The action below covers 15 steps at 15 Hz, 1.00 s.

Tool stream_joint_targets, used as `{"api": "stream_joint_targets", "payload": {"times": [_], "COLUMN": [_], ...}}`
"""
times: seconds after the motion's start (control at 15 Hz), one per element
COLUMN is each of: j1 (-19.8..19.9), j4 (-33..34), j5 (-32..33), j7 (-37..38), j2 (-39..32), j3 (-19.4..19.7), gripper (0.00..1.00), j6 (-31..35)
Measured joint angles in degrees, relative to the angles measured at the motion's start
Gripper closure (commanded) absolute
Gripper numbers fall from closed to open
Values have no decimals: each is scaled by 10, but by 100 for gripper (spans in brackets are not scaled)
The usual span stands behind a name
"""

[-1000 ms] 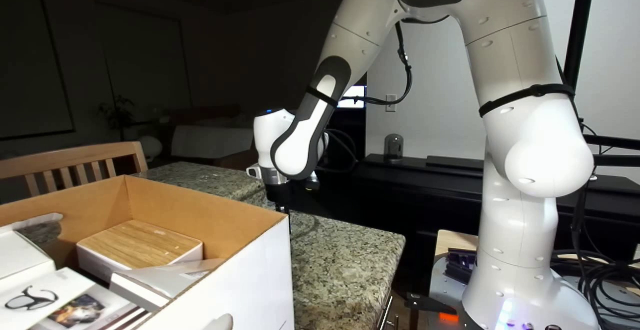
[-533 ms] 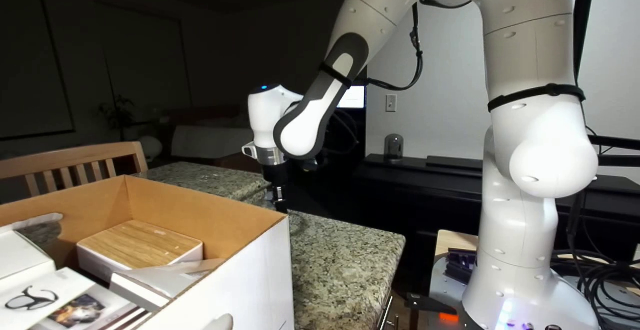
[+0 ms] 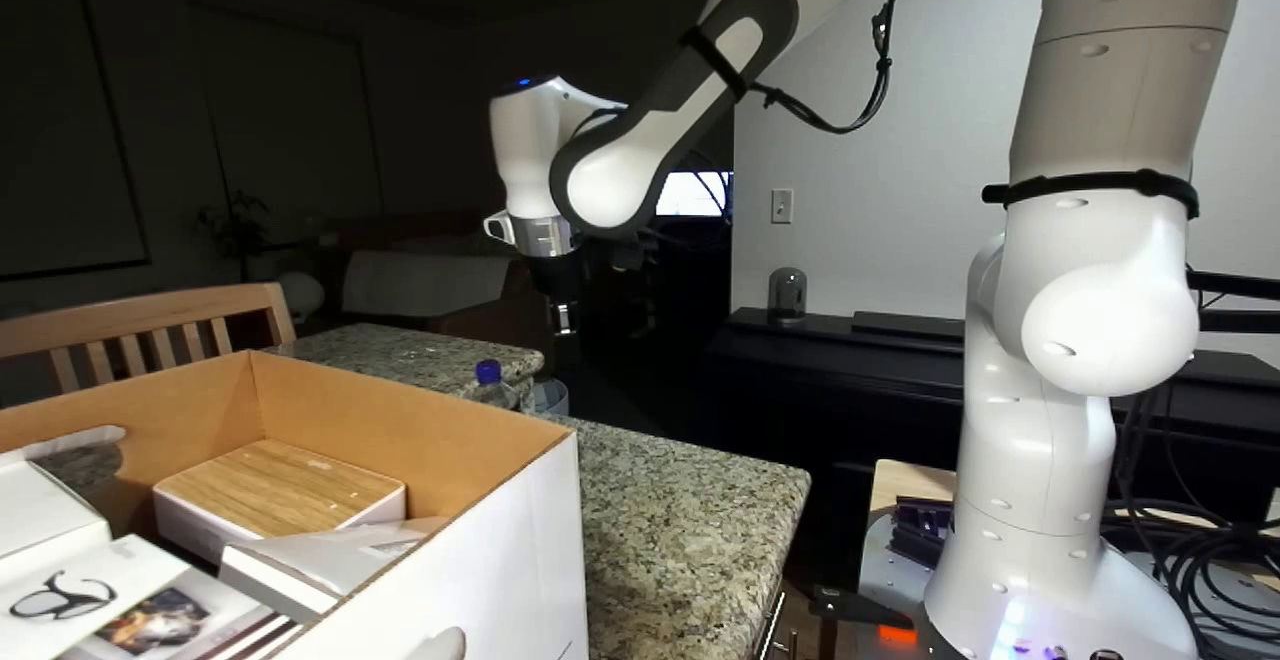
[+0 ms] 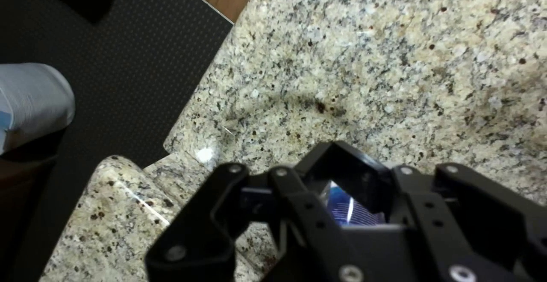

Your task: Put the right bottle in the box

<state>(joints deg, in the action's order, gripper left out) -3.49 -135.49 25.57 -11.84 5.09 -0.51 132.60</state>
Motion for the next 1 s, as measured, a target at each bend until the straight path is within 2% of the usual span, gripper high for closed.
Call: {"api": "stream_joint_targets", "payload": {"times": [0.2,0.27,0.4,0.6,1.0], "j1": [1,2,3,3,3], "j4": [0,0,0,0,4], "j5": [0,0,0,0,-4], "j7": [1,2,12,14,15], "j2": [16,18,18,17,3], "j3": [-2,-2,-2,-3,-7], "gripper": [93,66,60,39,1], "j6": [-17,-19,-19,-10,82]}}
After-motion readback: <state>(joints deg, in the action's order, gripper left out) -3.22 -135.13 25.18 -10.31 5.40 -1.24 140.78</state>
